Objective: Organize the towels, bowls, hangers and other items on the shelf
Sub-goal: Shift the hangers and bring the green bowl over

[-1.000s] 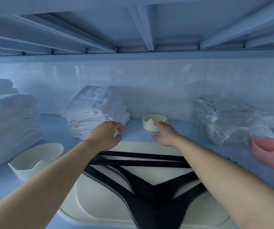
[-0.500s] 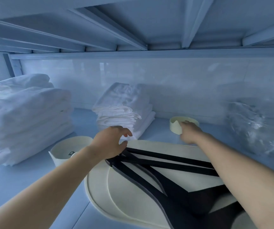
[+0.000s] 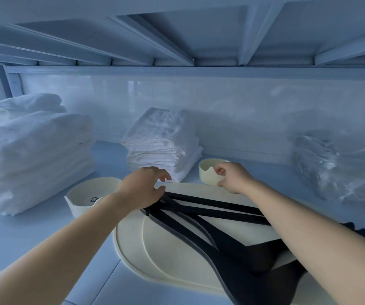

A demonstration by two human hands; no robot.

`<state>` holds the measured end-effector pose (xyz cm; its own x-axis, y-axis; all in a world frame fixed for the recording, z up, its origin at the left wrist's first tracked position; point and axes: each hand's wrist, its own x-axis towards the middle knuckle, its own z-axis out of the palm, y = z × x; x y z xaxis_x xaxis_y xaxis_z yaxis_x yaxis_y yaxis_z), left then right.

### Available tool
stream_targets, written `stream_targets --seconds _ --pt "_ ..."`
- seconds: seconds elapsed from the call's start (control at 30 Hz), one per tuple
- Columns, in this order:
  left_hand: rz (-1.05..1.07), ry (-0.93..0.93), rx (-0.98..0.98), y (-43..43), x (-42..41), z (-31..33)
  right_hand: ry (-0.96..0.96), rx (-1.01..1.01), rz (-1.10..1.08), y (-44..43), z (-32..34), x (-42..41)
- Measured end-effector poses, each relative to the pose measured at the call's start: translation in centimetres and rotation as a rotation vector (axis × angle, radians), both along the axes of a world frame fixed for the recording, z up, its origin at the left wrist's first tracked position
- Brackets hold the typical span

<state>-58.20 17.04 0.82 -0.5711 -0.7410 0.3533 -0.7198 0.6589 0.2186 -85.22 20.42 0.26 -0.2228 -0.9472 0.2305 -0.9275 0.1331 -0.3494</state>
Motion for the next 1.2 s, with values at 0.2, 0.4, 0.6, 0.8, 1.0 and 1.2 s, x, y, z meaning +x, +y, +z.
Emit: stream_targets --seconds 0.2,0.4,0.6,0.8,1.0,1.2 --pt "0.077 -0.006 -0.015 0.2 3.5 0.0 0.030 -0.048 -0.042 -0.8 -0.2 0.8" --pt "0.213 -0.050 -0.004 0.1 7.1 -0.6 0.067 -0.086 -0.108 -2.0 -0.6 2.2" --pt "0.329 -0.148 0.041 0.4 8.9 -1.9 0.090 -0.060 -0.165 -2.3 -0.6 3.0" --pt "0.344 -0.190 -0.049 0.8 8.2 -1.3 0.019 -0.111 -0.189 -1.0 0.7 2.7" --pt "0.342 -0.007 -0.133 1.9 6.4 2.4 -0.019 -0.265 -0.143 1.9 3.1 1.1" --pt "0.175 0.060 -0.290 5.9 0.4 5.0 -0.009 -0.366 -0.073 7.7 3.9 -0.7"
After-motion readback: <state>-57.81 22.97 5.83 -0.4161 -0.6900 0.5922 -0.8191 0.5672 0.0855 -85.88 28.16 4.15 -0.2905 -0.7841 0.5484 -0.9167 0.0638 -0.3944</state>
